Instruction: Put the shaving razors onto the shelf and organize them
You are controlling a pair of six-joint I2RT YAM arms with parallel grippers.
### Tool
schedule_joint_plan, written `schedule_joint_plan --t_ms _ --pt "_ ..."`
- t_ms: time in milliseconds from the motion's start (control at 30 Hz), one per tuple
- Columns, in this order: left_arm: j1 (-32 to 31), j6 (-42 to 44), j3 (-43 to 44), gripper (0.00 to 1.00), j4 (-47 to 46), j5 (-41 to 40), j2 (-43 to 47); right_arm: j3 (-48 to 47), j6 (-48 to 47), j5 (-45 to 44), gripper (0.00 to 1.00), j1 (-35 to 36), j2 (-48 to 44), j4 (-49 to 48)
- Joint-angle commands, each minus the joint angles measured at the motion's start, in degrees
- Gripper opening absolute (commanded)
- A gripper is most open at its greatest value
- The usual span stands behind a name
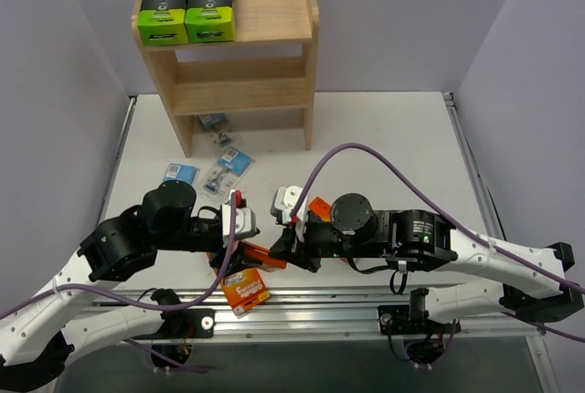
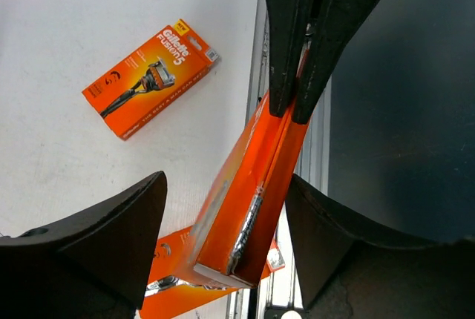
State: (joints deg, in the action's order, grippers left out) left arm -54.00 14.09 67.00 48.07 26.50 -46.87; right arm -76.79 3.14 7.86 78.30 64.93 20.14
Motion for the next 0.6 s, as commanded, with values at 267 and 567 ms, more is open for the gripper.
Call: schedule_joint_plan --t_ms 267,567 --pt "-1.1 0.9 4.5 0.47 2.3 -4.4 -1.6 2.6 0.6 0.4 0.00 -0.5 -2.1 -5.9" --pt "-1.1 0.0 -1.4 0.03 -3.2 -13.6 4.3 6.4 3.0 -5.9 0.36 -1.5 -5.5 -9.7"
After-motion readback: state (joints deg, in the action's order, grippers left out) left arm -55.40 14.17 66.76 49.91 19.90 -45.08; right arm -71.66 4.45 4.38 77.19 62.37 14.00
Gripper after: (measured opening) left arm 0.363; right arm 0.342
